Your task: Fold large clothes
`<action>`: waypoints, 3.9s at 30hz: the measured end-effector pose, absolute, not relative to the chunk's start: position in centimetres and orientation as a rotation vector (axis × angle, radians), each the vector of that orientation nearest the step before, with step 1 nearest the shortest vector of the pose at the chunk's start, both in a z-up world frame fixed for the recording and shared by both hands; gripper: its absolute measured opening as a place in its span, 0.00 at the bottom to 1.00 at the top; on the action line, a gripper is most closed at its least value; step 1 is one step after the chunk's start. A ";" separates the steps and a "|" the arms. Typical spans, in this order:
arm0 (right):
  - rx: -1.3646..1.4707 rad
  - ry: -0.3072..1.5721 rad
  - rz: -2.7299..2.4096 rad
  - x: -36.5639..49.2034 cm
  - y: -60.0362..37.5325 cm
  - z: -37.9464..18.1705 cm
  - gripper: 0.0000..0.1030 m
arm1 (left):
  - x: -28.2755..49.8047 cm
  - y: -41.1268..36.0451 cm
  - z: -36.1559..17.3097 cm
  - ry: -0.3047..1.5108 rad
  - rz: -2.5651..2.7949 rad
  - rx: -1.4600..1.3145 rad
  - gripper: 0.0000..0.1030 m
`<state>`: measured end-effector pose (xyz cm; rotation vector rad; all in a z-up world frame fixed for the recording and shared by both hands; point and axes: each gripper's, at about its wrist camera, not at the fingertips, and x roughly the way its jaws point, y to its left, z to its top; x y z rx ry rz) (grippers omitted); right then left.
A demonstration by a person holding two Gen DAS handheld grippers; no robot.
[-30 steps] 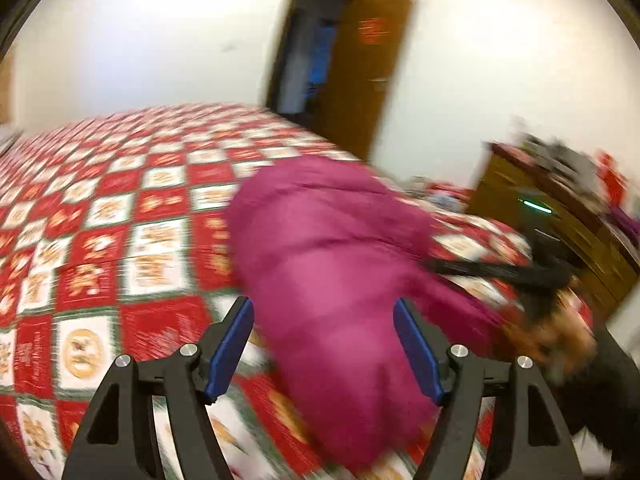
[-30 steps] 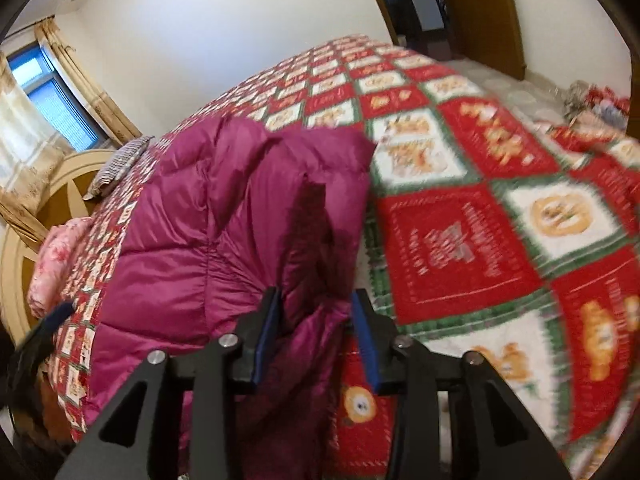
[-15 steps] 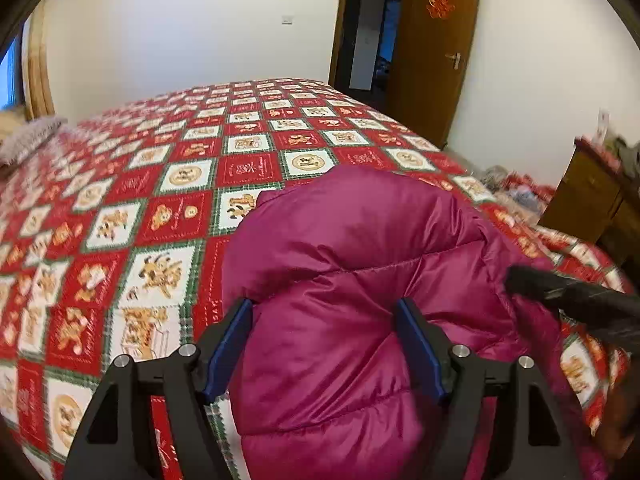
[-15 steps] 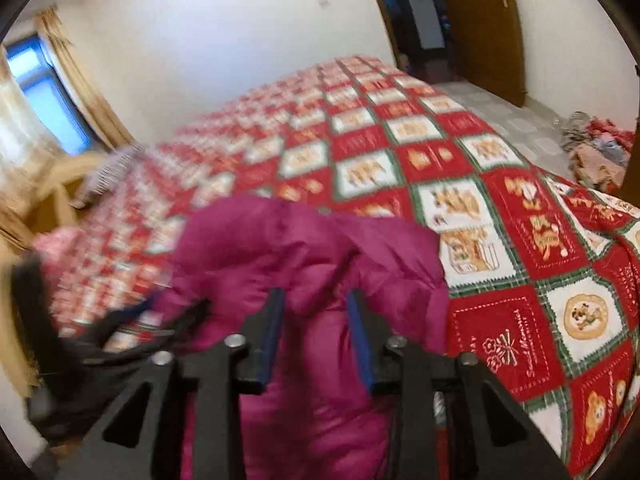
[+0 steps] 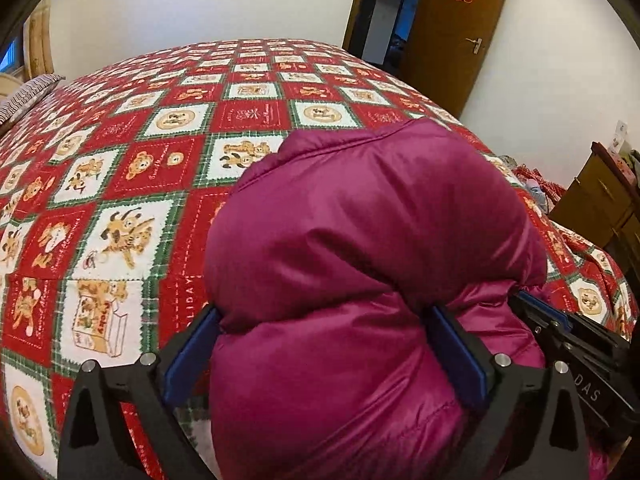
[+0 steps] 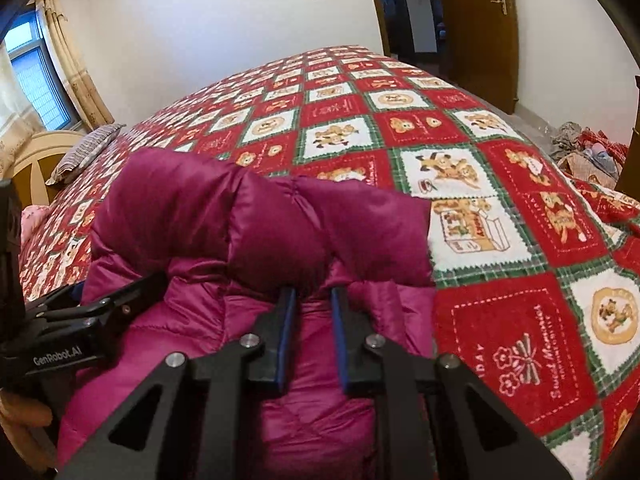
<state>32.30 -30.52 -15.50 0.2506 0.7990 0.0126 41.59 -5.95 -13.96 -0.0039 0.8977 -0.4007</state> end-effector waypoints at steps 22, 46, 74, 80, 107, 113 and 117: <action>0.356 0.708 0.067 23.9 -32.5 -10.5 0.25 | 38.0 -2.1 -10.9 0.827 -0.401 0.041 0.99; 0.422 0.705 0.082 18.5 -32.9 -9.6 0.85 | 34.5 5.0 -8.3 0.698 -0.359 -0.088 0.99; 0.354 0.789 0.216 27.4 -30.2 -16.4 0.73 | 37.7 1.9 -16.0 0.858 -0.538 -0.309 0.99; 0.333 0.771 0.189 27.5 -29.8 -16.4 0.73 | 37.7 1.6 -16.1 0.857 -0.520 -0.274 0.99; 0.303 0.772 0.213 27.7 -28.8 -16.1 0.58 | 37.1 1.8 -16.0 0.848 -0.547 -0.297 0.84; 0.292 0.799 0.196 26.0 -27.1 -15.0 0.38 | 35.0 2.2 -15.2 0.878 -0.580 -0.344 0.66; 0.307 0.794 0.185 22.9 -26.5 -14.2 0.35 | 32.8 2.8 -14.9 0.899 -0.606 -0.374 0.65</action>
